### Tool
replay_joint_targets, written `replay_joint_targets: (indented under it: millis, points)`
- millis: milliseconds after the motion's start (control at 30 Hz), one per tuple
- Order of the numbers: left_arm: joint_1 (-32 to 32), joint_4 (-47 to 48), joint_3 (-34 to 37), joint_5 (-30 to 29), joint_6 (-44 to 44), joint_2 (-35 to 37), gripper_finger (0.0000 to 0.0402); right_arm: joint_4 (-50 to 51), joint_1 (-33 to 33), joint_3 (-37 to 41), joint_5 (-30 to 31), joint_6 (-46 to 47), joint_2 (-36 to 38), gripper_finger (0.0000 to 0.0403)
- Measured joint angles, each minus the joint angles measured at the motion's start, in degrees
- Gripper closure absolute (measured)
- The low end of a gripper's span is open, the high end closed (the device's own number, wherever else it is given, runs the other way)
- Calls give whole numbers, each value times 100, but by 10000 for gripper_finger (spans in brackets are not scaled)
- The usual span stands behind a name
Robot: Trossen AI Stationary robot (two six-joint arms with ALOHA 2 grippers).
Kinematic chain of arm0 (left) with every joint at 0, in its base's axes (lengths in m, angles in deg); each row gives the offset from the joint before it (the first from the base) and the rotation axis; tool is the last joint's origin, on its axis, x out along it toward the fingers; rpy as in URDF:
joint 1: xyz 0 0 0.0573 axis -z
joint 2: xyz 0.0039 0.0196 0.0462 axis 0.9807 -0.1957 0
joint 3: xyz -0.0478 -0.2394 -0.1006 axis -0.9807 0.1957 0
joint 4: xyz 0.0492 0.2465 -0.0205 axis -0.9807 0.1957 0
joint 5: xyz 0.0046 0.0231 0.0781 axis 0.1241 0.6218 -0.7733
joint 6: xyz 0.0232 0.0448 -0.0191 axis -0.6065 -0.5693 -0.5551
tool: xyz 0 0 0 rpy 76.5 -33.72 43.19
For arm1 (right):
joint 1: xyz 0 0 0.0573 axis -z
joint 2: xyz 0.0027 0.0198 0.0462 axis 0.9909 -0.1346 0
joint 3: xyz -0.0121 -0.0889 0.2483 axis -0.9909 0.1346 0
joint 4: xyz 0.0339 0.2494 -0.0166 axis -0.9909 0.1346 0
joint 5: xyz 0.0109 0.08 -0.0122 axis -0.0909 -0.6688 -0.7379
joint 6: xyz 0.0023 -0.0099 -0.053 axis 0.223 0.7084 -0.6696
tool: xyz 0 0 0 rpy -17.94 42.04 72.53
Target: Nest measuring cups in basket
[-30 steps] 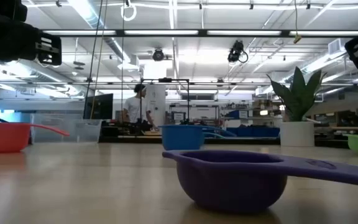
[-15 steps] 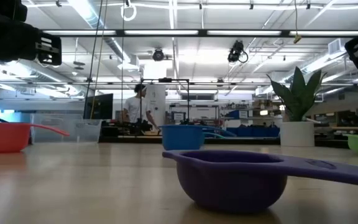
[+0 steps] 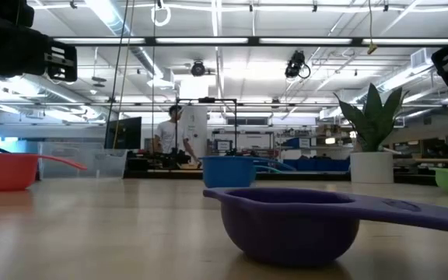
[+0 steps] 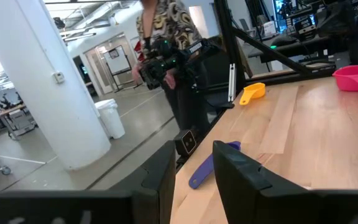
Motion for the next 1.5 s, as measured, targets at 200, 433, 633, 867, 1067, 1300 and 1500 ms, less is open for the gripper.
replay_joint_targets:
  millis: [200, 433, 633, 867, 1067, 1300, 1500]
  points:
    - [-2, 0, 0, 0, 2, 2, 388, 0, 0, 0, 0, 1, 1, 289]
    - [-2, -15, 0, -2, -9, 1, 388, 2, 2, -2, 0, 2, 0, 289]
    - [-2, -136, 0, -336, -146, 0, 388, 0, 2, -2, -2, 2, 0, 289]
    - [-2, -124, 0, -881, -153, 0, 388, 0, 0, 0, -1, 1, 0, 289]
    - [-2, -123, 0, -1378, -155, 0, 388, 0, 1, 0, -1, 0, 1, 289]
    - [-2, -124, 0, -1524, -153, 0, 388, 0, 2, -2, 0, 0, 2, 289]
    - [-2, -125, 0, -1527, -153, 0, 388, -11, 1, -1, 10, -29, 1, 289]
